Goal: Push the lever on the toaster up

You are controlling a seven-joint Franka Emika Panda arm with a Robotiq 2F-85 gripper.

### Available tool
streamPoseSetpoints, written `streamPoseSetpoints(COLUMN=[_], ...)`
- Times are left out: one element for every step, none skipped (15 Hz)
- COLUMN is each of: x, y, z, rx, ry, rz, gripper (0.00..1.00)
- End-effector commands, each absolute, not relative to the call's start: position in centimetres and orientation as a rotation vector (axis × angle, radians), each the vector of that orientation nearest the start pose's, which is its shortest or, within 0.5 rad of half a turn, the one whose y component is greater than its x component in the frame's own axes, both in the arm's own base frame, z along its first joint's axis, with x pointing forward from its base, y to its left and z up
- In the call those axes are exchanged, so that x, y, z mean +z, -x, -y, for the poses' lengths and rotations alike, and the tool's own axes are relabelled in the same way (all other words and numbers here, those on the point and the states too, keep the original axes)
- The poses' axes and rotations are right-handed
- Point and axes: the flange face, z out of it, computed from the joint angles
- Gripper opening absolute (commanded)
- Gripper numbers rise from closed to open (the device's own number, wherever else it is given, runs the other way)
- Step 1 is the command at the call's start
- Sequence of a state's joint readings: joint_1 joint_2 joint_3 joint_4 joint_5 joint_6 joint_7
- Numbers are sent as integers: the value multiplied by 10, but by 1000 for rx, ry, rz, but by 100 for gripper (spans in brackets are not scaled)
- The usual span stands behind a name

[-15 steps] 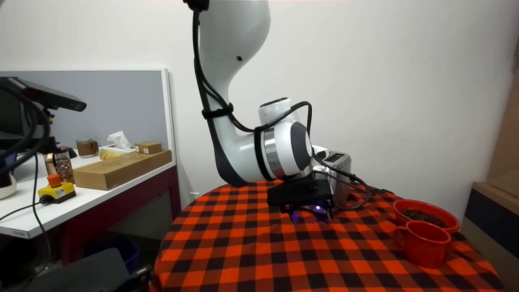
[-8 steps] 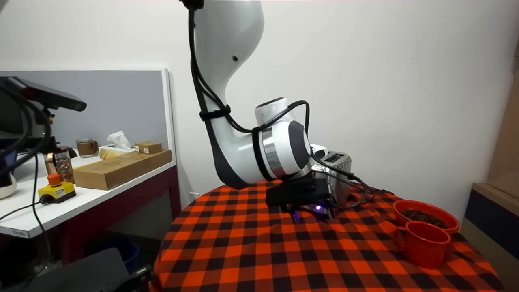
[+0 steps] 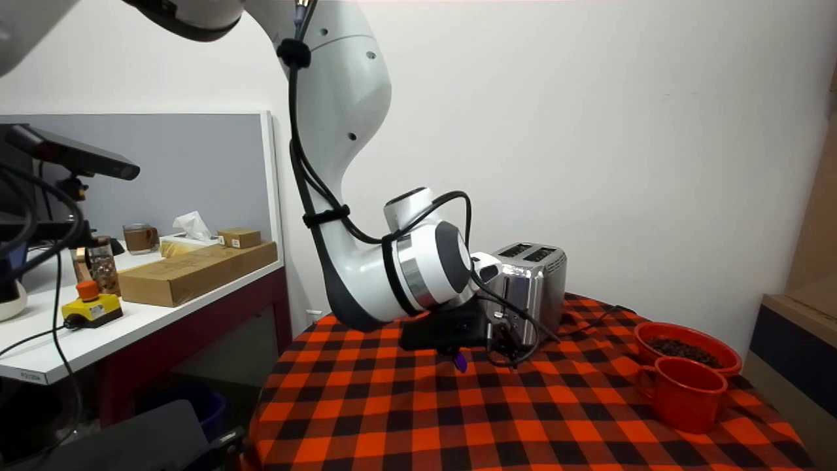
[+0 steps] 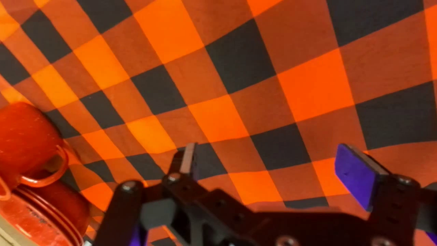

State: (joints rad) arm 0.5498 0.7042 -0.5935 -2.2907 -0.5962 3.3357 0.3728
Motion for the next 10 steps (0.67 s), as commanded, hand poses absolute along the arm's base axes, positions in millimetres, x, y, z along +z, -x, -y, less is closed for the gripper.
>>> streamPoseSetpoints(x=[104,101,100,98,97,97,95,94,98,90], y=[-525,-523,-522,-521,-518,-516,-514,-512,-514,-512], z=[-5,3,11,18,27,35,44,51,59,62], rx=[-715,-743,-777,-806,-845,-879,-925,-955,-1011,-1023], ry=[3276,3258,3239,3219,3189,3166,3128,3101,3080,3035], rz=[604,598,571,547,506,472,422,386,339,289], gripper=[100,100,100,100,100,100,100,100,100,100])
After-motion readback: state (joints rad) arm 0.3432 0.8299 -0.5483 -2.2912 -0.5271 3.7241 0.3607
